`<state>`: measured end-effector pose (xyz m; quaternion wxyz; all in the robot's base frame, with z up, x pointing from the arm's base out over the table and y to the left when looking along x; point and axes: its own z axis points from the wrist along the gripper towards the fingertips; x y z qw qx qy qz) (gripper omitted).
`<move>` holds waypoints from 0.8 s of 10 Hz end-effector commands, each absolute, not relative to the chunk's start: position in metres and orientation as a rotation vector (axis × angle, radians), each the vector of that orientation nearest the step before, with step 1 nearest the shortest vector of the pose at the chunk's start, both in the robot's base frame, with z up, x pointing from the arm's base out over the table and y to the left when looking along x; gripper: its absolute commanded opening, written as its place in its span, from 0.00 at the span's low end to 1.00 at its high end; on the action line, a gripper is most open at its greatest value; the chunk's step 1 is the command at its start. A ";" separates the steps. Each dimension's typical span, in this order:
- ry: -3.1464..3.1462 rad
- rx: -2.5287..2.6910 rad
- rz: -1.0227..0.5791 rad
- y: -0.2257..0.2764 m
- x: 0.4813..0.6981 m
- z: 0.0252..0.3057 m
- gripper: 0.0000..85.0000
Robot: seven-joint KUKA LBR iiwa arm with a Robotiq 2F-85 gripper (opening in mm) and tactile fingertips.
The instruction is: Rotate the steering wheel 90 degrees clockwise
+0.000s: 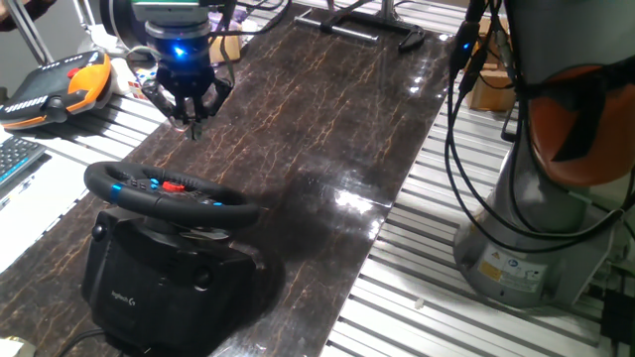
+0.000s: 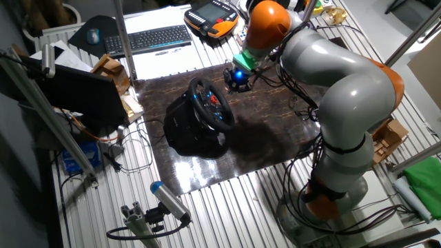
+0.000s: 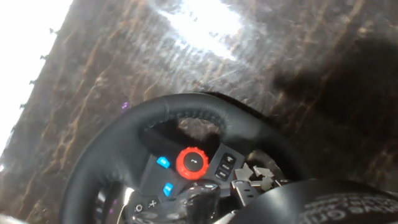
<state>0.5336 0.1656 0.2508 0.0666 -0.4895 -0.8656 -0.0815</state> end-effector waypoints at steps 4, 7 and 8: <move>-2.468 -1.518 -0.354 0.174 0.535 0.255 0.01; -2.452 -1.456 -0.414 0.196 0.539 0.263 0.01; -2.447 -1.451 -0.433 0.203 0.540 0.262 0.01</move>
